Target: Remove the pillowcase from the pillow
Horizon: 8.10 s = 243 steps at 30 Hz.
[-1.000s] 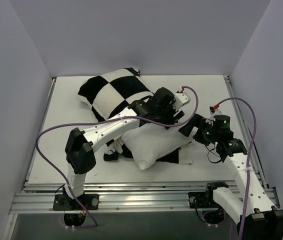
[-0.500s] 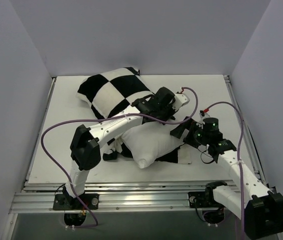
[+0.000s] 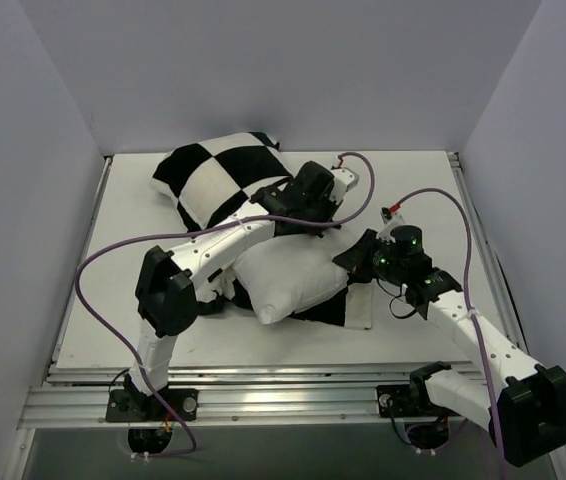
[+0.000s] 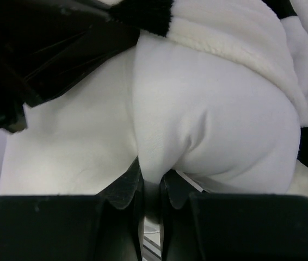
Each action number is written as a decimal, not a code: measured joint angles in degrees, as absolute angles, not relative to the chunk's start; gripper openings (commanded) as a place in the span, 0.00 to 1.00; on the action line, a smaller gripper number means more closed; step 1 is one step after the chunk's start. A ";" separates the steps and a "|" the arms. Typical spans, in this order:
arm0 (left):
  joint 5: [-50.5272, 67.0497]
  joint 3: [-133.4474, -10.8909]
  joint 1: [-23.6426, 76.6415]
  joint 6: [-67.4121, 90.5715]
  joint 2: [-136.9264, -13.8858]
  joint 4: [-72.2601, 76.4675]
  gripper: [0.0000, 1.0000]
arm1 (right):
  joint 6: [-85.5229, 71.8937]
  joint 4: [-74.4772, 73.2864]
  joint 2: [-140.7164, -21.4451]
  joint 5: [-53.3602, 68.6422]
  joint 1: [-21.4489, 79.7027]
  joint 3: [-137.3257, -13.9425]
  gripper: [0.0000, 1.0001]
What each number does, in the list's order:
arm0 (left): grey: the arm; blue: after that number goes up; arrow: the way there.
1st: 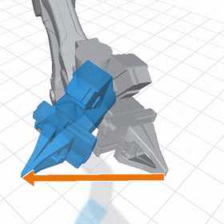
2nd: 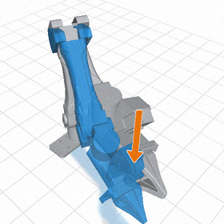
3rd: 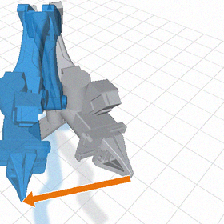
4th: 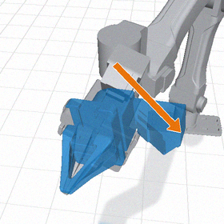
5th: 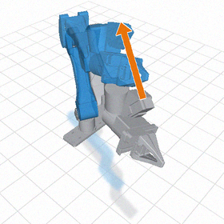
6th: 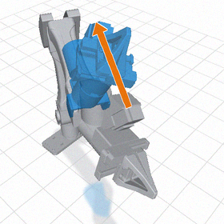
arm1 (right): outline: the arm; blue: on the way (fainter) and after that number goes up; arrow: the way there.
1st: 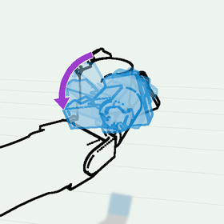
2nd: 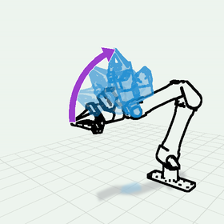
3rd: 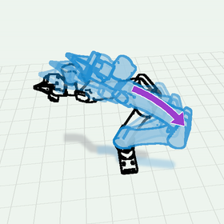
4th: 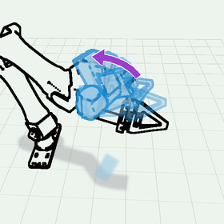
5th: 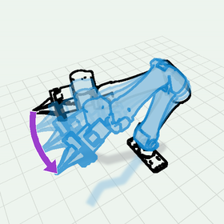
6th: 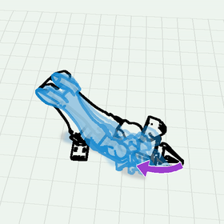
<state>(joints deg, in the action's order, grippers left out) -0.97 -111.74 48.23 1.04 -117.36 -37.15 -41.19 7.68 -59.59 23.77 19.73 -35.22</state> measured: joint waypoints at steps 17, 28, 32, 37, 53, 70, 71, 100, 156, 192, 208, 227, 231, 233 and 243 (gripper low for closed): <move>-16.29 -129.05 37.67 16.19 -127.68 -44.64 0.02 | -34.39 -18.02 -45.87 32.82 20.99 -56.03 0.00; -14.74 -117.69 37.15 21.06 -123.33 -38.15 0.43 | -27.57 -31.53 -42.63 20.86 21.10 -59.66 0.00; -11.40 -110.30 35.83 23.14 -117.03 -34.35 0.74 | -28.36 -30.61 -40.86 15.53 21.10 -51.35 0.00; -10.24 -102.50 34.59 24.21 -105.30 -31.64 0.92 | -28.62 -24.77 -45.84 9.80 21.15 -46.78 0.11; -7.79 -54.83 38.61 39.16 -60.12 -28.05 0.90 | -24.45 -16.86 -64.34 0.30 23.79 -55.99 0.83; -4.75 -34.28 40.84 54.54 -53.93 -16.97 0.64 | -14.94 -19.18 -58.83 -2.15 40.82 -62.33 0.87; -4.73 -34.09 40.84 54.89 -54.39 -16.01 0.59 | -14.72 -19.18 -59.46 -2.22 42.89 -62.11 0.87; -8.38 -34.02 38.85 52.18 -52.49 -16.47 0.02 | -17.80 -20.80 -86.41 -36.80 67.51 -62.50 0.00; -3.49 -96.27 45.65 -4.84 -96.44 -32.56 0.96 | -25.10 -23.66 -50.76 6.85 26.55 -56.80 0.96; -11.42 -110.85 39.53 5.04 -115.59 -38.96 0.02 | -21.41 -11.73 -59.94 11.64 40.42 -49.84 0.00; -16.78 -122.13 28.45 15.38 -119.20 -47.29 0.02 | -17.87 -34.04 -47.66 4.27 40.73 -63.83 0.00; -10.26 -86.80 24.32 23.99 -85.41 -31.81 0.97 | -19.94 -31.73 -61.49 -8.49 38.81 -62.54 0.77; -10.28 -75.46 24.93 26.61 -70.48 -30.61 0.96 | -18.68 -29.65 -62.78 -9.21 40.49 -65.95 0.86; -10.24 -69.30 25.04 28.14 -64.38 -30.39 0.94 | -17.82 -28.51 -62.78 -9.69 42.06 -67.07 0.88; -2.46 -43.00 25.04 33.01 -55.48 -28.29 0.86 | -14.81 -24.14 -69.08 -16.27 58.06 -68.01 0.94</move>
<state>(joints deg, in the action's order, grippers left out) -2.46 -43.00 25.04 33.01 -55.48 -28.29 -14.81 -24.14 -69.08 -16.27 58.06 -68.01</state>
